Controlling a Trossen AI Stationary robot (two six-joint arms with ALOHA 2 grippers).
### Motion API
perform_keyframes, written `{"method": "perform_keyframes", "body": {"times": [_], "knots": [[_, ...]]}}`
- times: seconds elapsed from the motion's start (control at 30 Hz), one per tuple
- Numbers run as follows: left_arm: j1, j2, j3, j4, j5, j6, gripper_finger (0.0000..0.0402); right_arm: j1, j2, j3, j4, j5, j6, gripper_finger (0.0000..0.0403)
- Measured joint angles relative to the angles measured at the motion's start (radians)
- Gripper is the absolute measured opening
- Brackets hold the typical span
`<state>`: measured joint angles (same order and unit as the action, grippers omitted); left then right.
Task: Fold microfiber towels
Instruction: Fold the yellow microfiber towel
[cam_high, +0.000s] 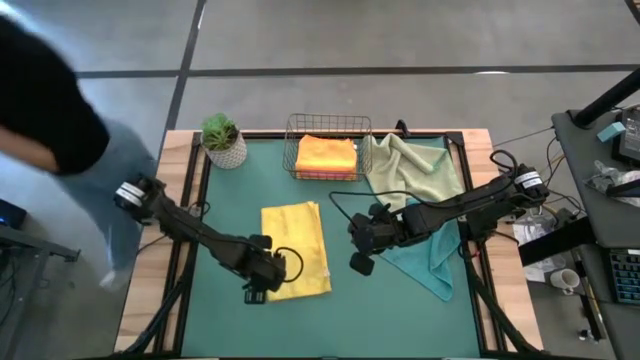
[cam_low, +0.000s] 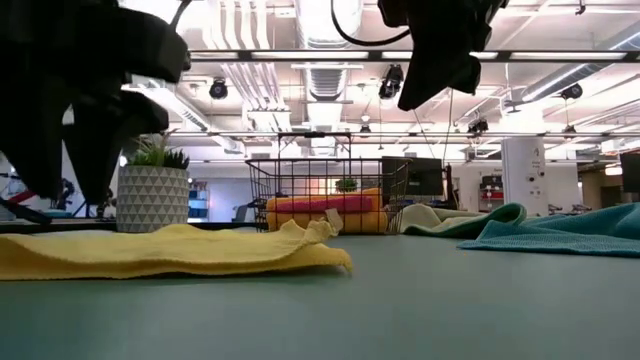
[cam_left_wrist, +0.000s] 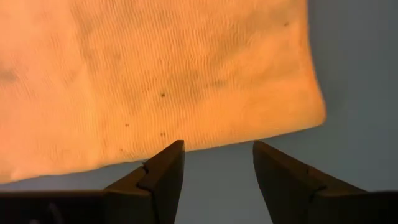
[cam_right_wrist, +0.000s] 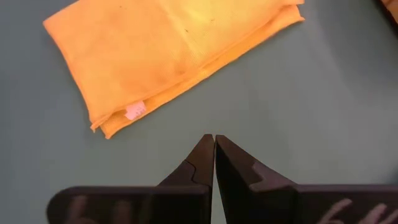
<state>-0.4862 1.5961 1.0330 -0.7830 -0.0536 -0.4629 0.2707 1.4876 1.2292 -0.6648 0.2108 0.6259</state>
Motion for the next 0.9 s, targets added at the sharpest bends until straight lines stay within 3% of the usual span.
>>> {"method": "perform_keyframes", "body": {"times": [0.17,0.4,0.63,0.9], "knots": [[0.000,-0.039,0.007,-0.005,0.028,0.000,0.0176,0.018,0.000,0.018,0.002,-0.001,-0.064,0.0009],[-0.022,-0.043,0.122,-0.184,0.030,0.000,0.0176,0.074,-0.001,0.074,-0.048,-0.001,-0.196,0.0009],[-0.105,-0.044,0.283,-0.338,-0.076,-0.072,0.0176,0.167,-0.023,0.082,-0.114,-0.001,-0.331,0.0009],[-0.264,-0.014,0.300,-0.335,-0.168,-0.228,0.0176,0.252,-0.040,-0.003,-0.081,-0.001,-0.326,0.0009]]}}
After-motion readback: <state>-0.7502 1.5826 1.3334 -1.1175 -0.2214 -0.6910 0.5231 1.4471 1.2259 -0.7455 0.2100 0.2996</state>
